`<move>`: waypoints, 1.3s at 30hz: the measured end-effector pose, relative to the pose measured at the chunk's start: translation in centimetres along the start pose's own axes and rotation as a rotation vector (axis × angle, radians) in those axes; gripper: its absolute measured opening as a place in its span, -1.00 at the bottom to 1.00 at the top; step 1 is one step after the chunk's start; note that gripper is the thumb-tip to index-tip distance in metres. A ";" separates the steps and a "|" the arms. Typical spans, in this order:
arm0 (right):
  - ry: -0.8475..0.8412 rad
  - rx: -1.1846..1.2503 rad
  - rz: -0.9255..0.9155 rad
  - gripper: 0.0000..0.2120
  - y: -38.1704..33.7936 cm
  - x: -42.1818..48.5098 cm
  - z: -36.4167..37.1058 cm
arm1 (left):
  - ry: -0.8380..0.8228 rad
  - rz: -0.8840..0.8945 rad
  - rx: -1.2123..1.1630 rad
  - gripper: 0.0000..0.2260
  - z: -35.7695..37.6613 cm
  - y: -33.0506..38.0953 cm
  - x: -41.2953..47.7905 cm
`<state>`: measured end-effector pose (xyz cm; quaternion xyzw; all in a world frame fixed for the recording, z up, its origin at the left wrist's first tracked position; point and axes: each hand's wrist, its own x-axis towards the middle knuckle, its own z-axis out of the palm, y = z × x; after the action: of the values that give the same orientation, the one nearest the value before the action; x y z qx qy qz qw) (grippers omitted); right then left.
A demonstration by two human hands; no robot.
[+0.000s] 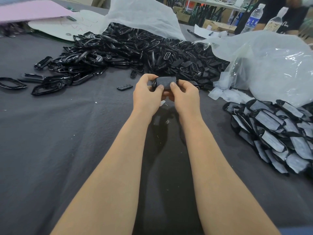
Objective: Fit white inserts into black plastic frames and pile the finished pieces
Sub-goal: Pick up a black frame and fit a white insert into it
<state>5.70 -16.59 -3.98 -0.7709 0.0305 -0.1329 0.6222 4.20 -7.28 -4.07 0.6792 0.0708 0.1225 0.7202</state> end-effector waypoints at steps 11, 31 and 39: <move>-0.009 -0.031 -0.012 -0.86 0.1 0.1 0.1 | 0.019 -0.024 -0.015 -0.81 0.0 -0.1 0.1; 0.008 -0.032 0.019 -0.84 0.0 0.1 0.1 | 0.031 0.071 0.083 -0.79 0.1 -0.5 0.2; 0.006 -0.034 0.035 -0.82 0.0 0.1 0.1 | 0.065 0.060 0.063 -0.89 0.2 -0.3 0.1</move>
<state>5.83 -16.54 -4.03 -0.7805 0.0482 -0.1236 0.6110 4.36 -7.45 -4.33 0.6991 0.0778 0.1636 0.6917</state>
